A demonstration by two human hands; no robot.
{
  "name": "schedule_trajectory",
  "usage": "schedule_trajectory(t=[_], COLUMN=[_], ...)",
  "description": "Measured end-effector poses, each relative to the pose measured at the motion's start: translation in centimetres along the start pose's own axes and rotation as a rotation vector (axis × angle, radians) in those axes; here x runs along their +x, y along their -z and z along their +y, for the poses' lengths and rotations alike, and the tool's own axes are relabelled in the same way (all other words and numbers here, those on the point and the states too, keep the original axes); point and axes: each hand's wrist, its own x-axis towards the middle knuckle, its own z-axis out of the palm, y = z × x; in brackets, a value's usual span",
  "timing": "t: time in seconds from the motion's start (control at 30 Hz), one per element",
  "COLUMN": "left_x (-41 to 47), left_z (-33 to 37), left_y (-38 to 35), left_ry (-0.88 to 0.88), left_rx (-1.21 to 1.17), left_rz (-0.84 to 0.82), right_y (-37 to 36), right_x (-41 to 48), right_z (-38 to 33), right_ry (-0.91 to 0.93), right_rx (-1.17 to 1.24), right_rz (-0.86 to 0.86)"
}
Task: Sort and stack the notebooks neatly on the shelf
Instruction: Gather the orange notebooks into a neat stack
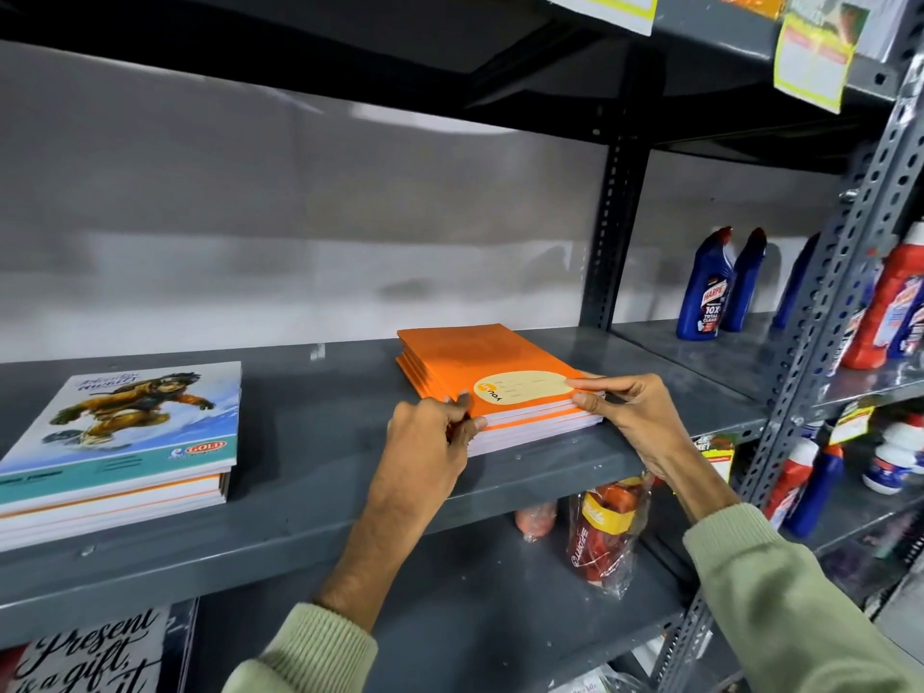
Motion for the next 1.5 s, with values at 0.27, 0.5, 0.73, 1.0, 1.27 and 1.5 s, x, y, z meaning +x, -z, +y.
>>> schedule_trajectory(t=[0.27, 0.5, 0.73, 1.0, 1.27, 1.5], left_x=[-0.1, -0.1, 0.0, 0.1, -0.2, 0.2], left_z=[0.0, -0.1, 0.0, -0.2, 0.1, -1.1], left_y=[-0.1, -0.1, -0.2, -0.4, 0.7, 7.7], left_ry=[-0.045, -0.029, -0.055, -0.085, -0.027, -0.165], left_rx=[0.068, 0.098, 0.134, 0.160, 0.068, 0.207], left_rz=[-0.030, -0.058, -0.047, 0.001, 0.054, 0.109], right_y=[-0.1, -0.2, 0.0, -0.1, -1.3, -11.3], right_x=[-0.1, -0.5, -0.8, -0.8, -2.0, -3.2], right_z=[0.2, -0.3, -0.9, -0.8, -2.8, -9.4], right_ry=[0.000, -0.011, -0.012, 0.013, 0.080, 0.440], right_rx=[0.007, 0.027, -0.035, -0.036, -0.306, -0.355], right_rz=[0.035, 0.044, 0.031, 0.040, 0.149, 0.228])
